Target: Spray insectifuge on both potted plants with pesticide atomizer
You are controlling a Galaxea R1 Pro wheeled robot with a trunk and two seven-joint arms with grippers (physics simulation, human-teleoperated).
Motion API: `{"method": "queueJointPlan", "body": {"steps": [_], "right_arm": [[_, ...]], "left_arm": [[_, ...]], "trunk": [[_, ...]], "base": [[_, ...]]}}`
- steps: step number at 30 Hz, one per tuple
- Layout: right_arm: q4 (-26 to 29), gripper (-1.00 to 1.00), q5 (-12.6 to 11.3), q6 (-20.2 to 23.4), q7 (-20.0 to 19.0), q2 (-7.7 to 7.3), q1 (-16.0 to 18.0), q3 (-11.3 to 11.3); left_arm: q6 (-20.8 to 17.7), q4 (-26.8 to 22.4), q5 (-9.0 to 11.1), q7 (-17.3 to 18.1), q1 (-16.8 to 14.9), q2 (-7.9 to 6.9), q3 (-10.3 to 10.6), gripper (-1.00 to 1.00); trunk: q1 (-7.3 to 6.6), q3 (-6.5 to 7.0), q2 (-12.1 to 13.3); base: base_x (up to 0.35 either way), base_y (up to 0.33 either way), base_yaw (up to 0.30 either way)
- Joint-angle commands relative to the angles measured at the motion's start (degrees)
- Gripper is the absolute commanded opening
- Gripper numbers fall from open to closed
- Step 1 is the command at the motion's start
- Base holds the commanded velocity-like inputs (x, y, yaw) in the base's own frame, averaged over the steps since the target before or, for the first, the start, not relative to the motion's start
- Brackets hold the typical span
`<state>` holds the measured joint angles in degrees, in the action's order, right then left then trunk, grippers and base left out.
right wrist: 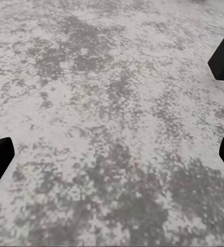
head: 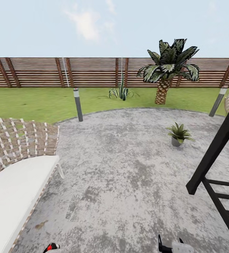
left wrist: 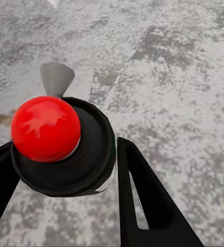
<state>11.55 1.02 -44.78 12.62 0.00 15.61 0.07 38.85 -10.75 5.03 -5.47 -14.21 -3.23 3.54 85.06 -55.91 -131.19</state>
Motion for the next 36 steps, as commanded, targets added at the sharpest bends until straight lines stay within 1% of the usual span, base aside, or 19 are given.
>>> {"method": "queueJointPlan", "body": {"steps": [1,36], "right_arm": [[0.0,1.00,0.1,-0.1,0.2,0.00,0.0,0.0],[0.0,1.00,0.1,-0.1,0.2,0.00,0.0,0.0]], "left_arm": [[0.2,0.0,0.5,-0.1,0.0,-0.02,0.4,-1.00],[0.2,0.0,0.5,-0.1,0.0,0.06,0.4,-1.00]], "trunk": [[0.02,-0.05,0.0],[0.02,-0.05,0.0]], "base": [[0.337,0.000,0.000],[0.337,0.000,0.000]]}}
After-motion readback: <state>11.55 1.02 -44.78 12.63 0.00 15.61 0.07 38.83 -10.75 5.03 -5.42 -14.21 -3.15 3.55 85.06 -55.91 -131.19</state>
